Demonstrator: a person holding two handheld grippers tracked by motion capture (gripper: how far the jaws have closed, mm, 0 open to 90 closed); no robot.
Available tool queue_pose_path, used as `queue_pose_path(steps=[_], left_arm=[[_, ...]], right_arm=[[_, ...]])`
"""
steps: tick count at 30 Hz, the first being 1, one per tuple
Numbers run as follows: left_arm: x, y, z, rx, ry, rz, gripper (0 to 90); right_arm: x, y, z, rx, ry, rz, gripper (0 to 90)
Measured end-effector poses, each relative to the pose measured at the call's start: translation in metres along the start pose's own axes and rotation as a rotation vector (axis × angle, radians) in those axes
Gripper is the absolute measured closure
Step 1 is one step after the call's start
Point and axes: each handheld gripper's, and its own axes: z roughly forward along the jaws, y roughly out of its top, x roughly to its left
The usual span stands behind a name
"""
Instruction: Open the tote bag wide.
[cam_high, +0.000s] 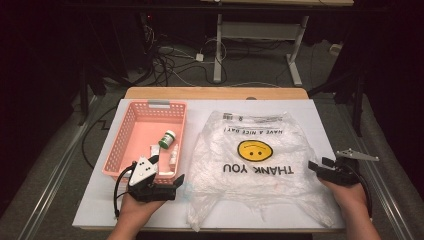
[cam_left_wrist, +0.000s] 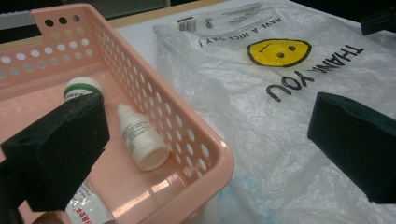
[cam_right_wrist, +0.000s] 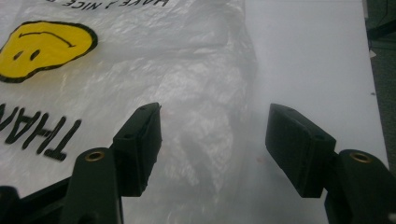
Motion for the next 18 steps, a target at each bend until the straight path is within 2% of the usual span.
queue_pose_path(steps=[2,5,6,7,8,10,16,17,18], left_arm=[[0.0,0.0,0.0,-0.001,-0.001,0.0,0.0],[-0.001,0.0,0.001,0.0,-0.003,-0.001,0.0],[-0.001,0.0,0.001,0.001,-0.004,0.002,0.0],[-0.001,0.0,0.001,0.002,-0.004,0.008,0.0],[-0.002,0.001,0.001,0.001,-0.003,0.011,0.0],[-0.002,0.001,0.0,-0.002,-0.004,0.012,0.0],[-0.003,0.001,0.0,0.001,-0.006,0.015,0.0],[-0.003,0.001,0.0,0.001,-0.006,0.015,0.0],[-0.003,0.001,0.0,0.002,-0.006,0.015,0.0]], right_arm=[[-0.002,0.006,0.009,0.021,-0.018,-0.017,38.0],[-0.002,0.008,0.013,0.043,-0.022,-0.015,40.3],[-0.001,0.008,0.014,0.052,-0.034,-0.036,44.3],[-0.001,0.008,0.014,0.052,-0.034,-0.036,44.3],[0.003,0.008,0.015,0.061,-0.065,-0.063,50.4],[0.008,0.007,0.016,0.064,-0.096,-0.094,58.3],[0.011,0.006,0.016,0.063,-0.068,-0.134,79.5],[0.011,0.006,0.016,0.063,-0.068,-0.134,79.5],[0.011,0.006,0.015,0.064,-0.06,-0.135,87.3]])
